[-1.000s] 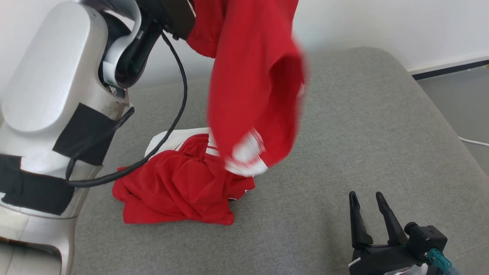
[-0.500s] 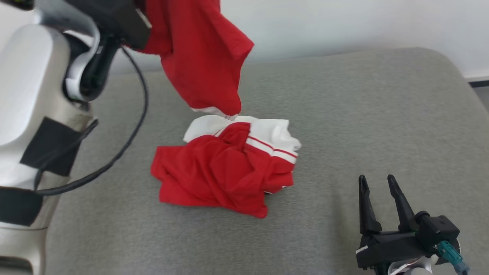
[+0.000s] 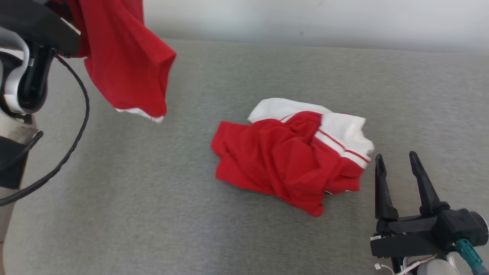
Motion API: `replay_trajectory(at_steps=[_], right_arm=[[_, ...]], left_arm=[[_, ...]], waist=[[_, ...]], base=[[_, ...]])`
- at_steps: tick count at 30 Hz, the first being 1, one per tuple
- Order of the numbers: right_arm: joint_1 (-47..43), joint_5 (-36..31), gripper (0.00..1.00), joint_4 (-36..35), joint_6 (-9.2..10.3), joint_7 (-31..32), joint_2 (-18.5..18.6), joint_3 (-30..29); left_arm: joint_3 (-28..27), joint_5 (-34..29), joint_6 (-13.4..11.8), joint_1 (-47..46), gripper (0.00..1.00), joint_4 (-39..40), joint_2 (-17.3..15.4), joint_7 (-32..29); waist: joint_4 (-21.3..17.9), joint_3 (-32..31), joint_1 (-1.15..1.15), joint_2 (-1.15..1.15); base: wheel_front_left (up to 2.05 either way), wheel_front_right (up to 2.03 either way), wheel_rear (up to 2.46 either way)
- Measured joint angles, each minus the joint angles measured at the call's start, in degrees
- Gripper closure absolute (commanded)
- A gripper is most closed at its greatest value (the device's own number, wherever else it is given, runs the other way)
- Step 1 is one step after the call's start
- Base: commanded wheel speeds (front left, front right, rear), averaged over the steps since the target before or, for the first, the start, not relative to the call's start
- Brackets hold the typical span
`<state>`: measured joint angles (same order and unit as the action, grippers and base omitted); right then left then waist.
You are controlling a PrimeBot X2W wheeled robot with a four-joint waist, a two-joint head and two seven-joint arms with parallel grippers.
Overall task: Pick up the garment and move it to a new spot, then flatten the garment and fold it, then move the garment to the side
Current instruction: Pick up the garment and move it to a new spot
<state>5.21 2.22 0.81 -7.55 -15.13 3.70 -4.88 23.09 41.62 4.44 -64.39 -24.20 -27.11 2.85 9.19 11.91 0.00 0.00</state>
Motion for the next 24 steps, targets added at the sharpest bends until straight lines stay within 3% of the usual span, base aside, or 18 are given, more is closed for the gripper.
replay_trajectory(at_steps=[11,24], right_arm=[[-0.92,-2.21,0.00,-5.66,0.00,0.00,2.56,2.26],[-1.65,-2.24,0.00,-8.76,0.00,0.62,4.61,2.94]], left_arm=[[-2.68,0.85,-1.20,3.54,1.00,-1.93,-2.52,3.74],[-6.35,0.96,-2.43,4.38,1.00,-3.05,-8.01,6.22]], waist=[[9.78,3.12,0.00,0.00],[13.74,7.00,0.00,0.00]], base=[[0.00,0.00,0.00],[0.00,0.00,0.00]])
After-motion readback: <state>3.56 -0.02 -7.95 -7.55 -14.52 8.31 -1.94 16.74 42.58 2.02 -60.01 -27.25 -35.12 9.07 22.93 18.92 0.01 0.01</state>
